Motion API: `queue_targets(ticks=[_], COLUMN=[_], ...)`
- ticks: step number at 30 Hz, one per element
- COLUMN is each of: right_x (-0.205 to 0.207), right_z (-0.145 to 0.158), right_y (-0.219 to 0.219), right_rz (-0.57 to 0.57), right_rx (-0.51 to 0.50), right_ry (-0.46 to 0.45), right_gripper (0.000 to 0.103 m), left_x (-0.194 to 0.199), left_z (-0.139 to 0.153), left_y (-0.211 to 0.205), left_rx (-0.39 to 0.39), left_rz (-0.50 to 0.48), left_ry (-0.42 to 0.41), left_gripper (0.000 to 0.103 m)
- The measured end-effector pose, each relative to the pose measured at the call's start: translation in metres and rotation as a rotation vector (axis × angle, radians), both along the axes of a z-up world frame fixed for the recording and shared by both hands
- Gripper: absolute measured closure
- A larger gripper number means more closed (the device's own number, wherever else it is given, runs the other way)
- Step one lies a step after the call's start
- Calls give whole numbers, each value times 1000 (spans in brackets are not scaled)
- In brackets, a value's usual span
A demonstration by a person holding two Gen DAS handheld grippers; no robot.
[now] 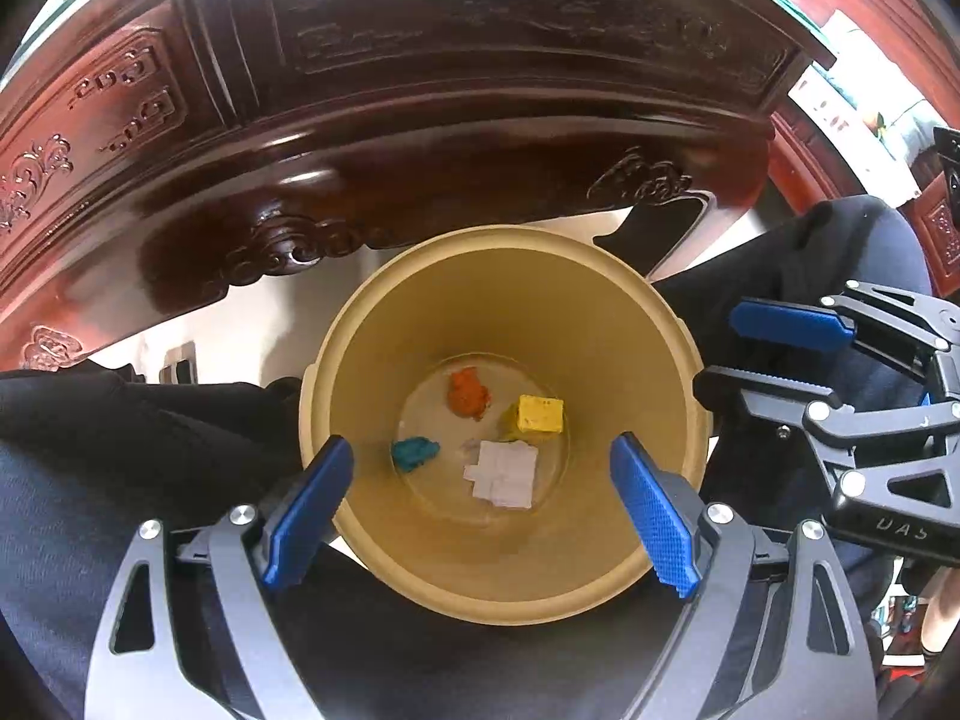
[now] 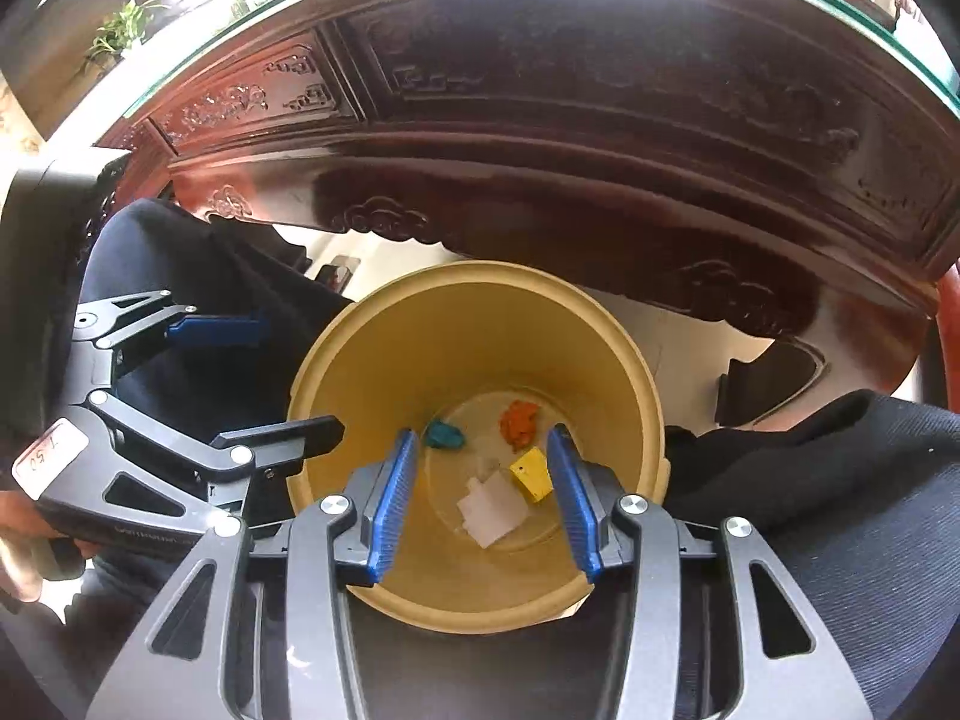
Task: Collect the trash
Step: 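Move the left tool back to the table and grasp the black foam block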
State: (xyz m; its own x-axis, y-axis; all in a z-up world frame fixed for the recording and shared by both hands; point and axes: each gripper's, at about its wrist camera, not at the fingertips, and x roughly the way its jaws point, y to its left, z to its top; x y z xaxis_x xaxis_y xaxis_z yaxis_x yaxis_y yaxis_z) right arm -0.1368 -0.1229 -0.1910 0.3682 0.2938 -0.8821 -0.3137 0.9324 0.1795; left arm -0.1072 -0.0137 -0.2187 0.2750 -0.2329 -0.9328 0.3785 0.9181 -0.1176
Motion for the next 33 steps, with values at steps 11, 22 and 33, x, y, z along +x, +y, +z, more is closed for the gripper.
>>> queue_targets(ticks=[11, 22, 33], right_x=[7, 73, 157], right_z=[58, 165, 181], right_y=[-13, -12, -18], right_rz=[-42, -131, -188], right_rx=[64, 44, 104], right_ry=[-236, -613, -630], right_gripper=[31, 8, 8], left_x=[20, 119, 255], left_z=[77, 192, 183], left_y=[15, 31, 40], left_rx=[-29, -62, -22], left_rz=[89, 282, 412], left_ry=[-244, -580, -493], left_gripper=[11, 4, 4])
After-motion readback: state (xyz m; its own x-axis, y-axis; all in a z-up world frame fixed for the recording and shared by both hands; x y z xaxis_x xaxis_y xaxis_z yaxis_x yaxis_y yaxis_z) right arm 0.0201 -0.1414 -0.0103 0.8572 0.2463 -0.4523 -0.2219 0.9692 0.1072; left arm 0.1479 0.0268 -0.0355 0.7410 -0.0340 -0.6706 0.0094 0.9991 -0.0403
